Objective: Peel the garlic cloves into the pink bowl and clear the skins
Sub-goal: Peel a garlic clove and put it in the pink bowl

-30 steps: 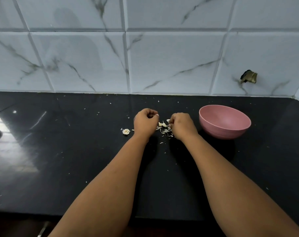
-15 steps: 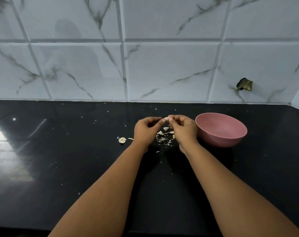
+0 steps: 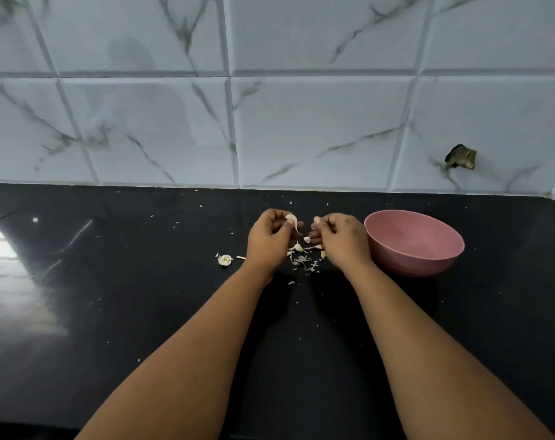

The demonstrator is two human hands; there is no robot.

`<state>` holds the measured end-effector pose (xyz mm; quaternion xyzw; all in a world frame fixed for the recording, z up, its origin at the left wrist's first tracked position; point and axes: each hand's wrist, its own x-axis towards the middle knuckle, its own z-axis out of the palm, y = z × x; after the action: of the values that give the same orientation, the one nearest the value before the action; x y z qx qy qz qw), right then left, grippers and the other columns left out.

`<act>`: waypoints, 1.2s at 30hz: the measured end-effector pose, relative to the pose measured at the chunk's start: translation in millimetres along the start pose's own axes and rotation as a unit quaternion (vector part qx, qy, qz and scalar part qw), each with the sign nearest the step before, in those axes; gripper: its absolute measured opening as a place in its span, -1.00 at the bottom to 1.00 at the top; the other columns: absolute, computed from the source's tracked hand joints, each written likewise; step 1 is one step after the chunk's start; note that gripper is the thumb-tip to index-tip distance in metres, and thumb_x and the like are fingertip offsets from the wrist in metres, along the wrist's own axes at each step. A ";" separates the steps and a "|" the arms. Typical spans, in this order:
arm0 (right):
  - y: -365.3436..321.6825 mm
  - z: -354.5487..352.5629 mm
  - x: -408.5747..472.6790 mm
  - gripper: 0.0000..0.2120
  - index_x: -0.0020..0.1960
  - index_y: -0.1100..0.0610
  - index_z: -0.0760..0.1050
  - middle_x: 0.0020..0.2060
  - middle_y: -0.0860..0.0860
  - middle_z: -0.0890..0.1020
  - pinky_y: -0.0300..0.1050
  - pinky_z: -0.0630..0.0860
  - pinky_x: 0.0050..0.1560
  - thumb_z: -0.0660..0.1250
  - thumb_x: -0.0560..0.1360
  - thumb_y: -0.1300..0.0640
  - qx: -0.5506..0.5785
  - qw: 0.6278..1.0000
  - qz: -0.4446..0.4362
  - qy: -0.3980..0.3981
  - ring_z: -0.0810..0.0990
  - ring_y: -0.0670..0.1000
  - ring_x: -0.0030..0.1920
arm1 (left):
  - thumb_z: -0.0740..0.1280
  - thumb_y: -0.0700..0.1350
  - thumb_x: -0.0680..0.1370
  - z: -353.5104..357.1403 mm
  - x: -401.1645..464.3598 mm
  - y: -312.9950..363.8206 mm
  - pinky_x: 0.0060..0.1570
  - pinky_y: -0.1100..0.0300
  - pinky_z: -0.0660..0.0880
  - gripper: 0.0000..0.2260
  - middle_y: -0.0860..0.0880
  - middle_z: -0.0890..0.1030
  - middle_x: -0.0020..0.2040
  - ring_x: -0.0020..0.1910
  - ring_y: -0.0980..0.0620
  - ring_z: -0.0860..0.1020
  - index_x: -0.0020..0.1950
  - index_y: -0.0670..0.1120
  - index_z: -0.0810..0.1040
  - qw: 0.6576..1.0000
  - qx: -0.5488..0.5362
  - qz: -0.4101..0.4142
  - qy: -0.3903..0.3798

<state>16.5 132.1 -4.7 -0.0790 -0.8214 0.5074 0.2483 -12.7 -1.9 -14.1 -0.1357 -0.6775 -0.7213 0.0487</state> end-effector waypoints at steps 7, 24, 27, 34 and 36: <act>-4.8 -4.3 -3.8 -0.77 -0.35 0.08 0.56 -0.29 -0.04 0.65 -0.20 0.53 -0.23 0.62 0.28 0.13 -0.076 0.992 -0.064 0.072 0.60 -0.06 -0.28 | 0.41 -0.19 0.52 -2.0 0.1 -1.8 -0.02 -0.01 0.61 -0.93 -0.03 0.69 -0.20 -0.20 0.04 0.64 -0.02 -0.08 0.58 0.995 0.098 0.015 0.014; -1.7 0.8 -1.3 -0.93 -0.22 0.03 0.66 -0.34 -0.07 0.67 -0.18 0.57 -0.24 0.53 0.39 0.07 -0.056 0.997 -0.039 0.046 0.61 -0.12 -0.32 | 0.52 -0.21 0.45 -3.6 -1.6 0.4 -0.16 0.19 0.63 -0.86 -0.08 0.69 -0.21 -0.26 0.07 0.64 -0.01 -0.12 0.67 0.997 0.074 0.028 0.018; -0.6 -2.0 2.3 -0.73 -0.38 0.01 0.49 -0.48 -0.12 0.52 -0.24 0.44 -0.38 0.59 0.30 0.06 -0.035 0.994 -0.035 0.095 0.47 -0.19 -0.46 | 0.49 -0.24 0.48 -4.1 -0.5 0.8 -0.12 0.12 0.64 -0.88 -0.15 0.69 -0.16 -0.23 0.02 0.65 -0.01 -0.13 0.67 0.998 0.052 0.020 0.017; -6.2 8.4 -3.0 -0.90 -0.22 0.09 0.65 -0.23 0.12 0.69 0.07 0.58 -0.02 0.48 0.46 0.11 0.174 0.983 0.060 -0.011 0.59 0.03 -0.19 | 0.47 -0.25 0.49 -1.9 -1.4 -0.4 -0.20 0.24 0.60 -0.91 -0.03 0.70 -0.23 -0.28 0.15 0.65 -0.02 -0.13 0.67 0.998 0.059 0.036 -0.008; -6.3 8.5 -3.8 -0.90 -0.15 0.19 0.66 -0.13 0.20 0.70 0.03 0.53 -0.01 0.46 0.47 0.14 0.209 0.974 0.084 -0.036 0.59 0.07 -0.13 | 0.47 -0.25 0.49 -2.7 -1.3 -0.6 -0.23 0.31 0.56 -0.91 -0.02 0.70 -0.23 -0.29 0.18 0.64 -0.03 -0.14 0.67 0.997 0.062 0.038 -0.019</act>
<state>16.4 121.0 -3.5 -0.0758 -0.6962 0.6893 0.1856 -12.0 -4.7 -15.1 -0.1718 -0.7160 -0.6728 0.0720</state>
